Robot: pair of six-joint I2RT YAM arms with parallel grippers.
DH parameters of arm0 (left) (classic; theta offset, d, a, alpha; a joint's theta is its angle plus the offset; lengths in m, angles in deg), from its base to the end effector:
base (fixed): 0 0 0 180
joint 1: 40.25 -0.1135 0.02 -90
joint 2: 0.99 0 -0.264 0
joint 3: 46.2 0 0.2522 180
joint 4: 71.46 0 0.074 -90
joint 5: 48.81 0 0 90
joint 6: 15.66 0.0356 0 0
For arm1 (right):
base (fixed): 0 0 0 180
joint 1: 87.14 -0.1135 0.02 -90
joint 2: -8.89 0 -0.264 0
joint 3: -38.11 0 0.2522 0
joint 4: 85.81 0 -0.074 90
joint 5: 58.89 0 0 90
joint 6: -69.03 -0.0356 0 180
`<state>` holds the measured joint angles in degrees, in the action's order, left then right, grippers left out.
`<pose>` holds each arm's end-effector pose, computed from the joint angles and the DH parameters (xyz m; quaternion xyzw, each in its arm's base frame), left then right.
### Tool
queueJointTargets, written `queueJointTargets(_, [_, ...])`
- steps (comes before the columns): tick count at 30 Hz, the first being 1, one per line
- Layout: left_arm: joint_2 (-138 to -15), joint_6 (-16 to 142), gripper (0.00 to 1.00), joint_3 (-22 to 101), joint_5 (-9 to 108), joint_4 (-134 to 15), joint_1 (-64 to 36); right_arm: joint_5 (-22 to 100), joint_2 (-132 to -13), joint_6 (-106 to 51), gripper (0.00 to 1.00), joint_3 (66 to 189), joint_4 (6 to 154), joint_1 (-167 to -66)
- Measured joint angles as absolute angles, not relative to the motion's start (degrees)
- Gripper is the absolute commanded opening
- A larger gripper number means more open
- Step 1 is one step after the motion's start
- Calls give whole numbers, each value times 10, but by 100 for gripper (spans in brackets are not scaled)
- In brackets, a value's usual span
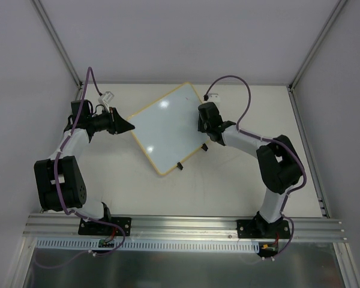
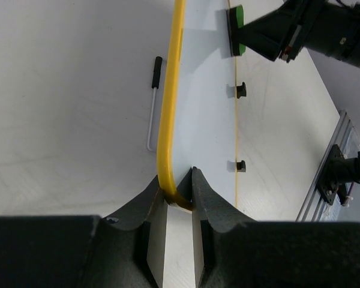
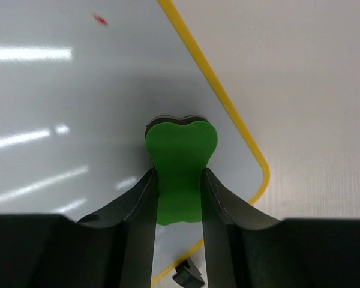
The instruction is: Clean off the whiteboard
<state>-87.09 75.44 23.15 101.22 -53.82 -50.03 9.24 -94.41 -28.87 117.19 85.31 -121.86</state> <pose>0.3199 0.0238 0.2524 0.1747 0.7814 -0.4022 0.4440 0.3367 0.2172 0.2085 -0.1123 0.8607 0.0146 0.4964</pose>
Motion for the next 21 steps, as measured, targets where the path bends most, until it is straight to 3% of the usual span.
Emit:
queueJointTargets(12, [-871, 767, 0, 232, 1012, -518, -500, 146, -1072, -231, 0, 1465, 796, -1219])
queueJointTargets(21, [-871, 767, 0, 232, 1008, -512, -500, 210, -1094, -217, 1, 1519, 785, -1230])
